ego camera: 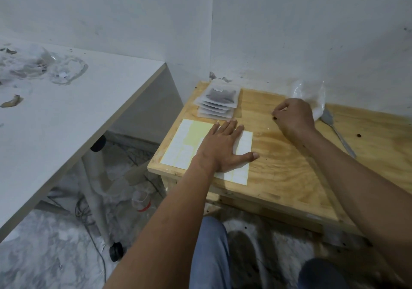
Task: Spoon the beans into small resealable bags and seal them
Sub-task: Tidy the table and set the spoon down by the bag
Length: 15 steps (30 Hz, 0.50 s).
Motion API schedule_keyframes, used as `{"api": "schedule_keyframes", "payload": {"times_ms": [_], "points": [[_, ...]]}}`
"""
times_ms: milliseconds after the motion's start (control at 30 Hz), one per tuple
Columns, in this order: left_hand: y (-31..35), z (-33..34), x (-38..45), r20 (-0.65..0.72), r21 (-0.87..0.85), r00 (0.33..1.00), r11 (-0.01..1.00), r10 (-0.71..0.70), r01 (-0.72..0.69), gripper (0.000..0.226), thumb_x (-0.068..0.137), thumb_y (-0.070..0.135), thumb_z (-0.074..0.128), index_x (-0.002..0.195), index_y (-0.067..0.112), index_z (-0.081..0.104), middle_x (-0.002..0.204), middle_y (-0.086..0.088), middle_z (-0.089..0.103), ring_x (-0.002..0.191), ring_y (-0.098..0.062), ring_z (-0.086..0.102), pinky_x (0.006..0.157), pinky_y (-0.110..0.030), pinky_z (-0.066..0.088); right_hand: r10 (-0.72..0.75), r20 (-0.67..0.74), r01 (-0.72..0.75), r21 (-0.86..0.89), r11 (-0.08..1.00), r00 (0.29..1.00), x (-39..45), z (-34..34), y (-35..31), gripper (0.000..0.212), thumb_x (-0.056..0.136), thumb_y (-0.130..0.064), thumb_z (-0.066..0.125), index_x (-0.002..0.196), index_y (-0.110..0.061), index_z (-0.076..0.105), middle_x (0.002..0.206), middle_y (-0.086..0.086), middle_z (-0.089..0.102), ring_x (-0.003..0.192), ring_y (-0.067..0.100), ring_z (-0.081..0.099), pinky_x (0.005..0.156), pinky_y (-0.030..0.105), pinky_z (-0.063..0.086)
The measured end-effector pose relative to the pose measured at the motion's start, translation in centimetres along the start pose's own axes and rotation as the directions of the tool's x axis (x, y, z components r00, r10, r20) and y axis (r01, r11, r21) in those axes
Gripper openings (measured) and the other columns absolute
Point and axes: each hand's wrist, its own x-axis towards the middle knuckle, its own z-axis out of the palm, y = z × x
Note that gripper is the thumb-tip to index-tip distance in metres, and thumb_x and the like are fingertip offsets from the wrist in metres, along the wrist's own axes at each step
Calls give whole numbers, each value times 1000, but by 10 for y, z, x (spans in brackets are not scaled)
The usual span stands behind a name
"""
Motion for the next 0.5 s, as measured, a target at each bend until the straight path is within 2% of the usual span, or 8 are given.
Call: {"api": "schedule_keyframes", "payload": {"times_ms": [67,133,233,333,400,500], "points": [[0,0,0,0,-3,1000,1000,0,0,101,87,86,32,163,22,16,171,-2,6,158,-13,0,128,-42,-1,-20,-5,19,-124,992,1000,0,4,7,13,89,-27,75,95,-15,78,99,1,75,98,24,68,80,33,53],[0,1,0,0,-6,1000,1000,0,0,101,87,86,32,163,23,16,171,-2,6,158,-13,0,128,-42,-1,-37,9,38,-194,980,999,1,7,11,16,90,-25,76,100,-13,79,107,7,76,106,27,67,78,30,46],[-1,1,0,2,-10,1000,1000,-2,2,101,86,86,31,163,22,16,171,-2,5,158,-13,0,128,-42,-1,-93,2,92,-205,975,996,-1,8,12,12,92,-20,74,96,-10,79,103,11,76,101,29,67,76,31,47],[0,0,0,1,-11,1000,1000,-1,1,101,87,86,31,163,22,16,171,-2,5,158,-13,0,128,-42,-1,-120,34,125,-252,960,992,2,11,13,22,99,-21,63,94,-3,74,95,15,74,88,32,67,75,36,53],[0,1,0,0,-11,1000,1000,-2,2,100,87,86,32,163,22,16,171,-2,5,158,-13,-1,128,-42,-2,-85,-19,80,-183,980,996,6,12,11,29,103,-23,50,88,-3,65,80,10,66,72,27,61,64,34,48],[0,1,0,-1,-13,1000,1000,0,0,100,87,86,32,163,22,16,171,-1,6,158,-13,-1,128,-41,-2,92,-97,-82,97,992,991,14,7,9,33,100,-21,35,72,-8,46,62,4,43,55,20,40,53,31,31]]}}
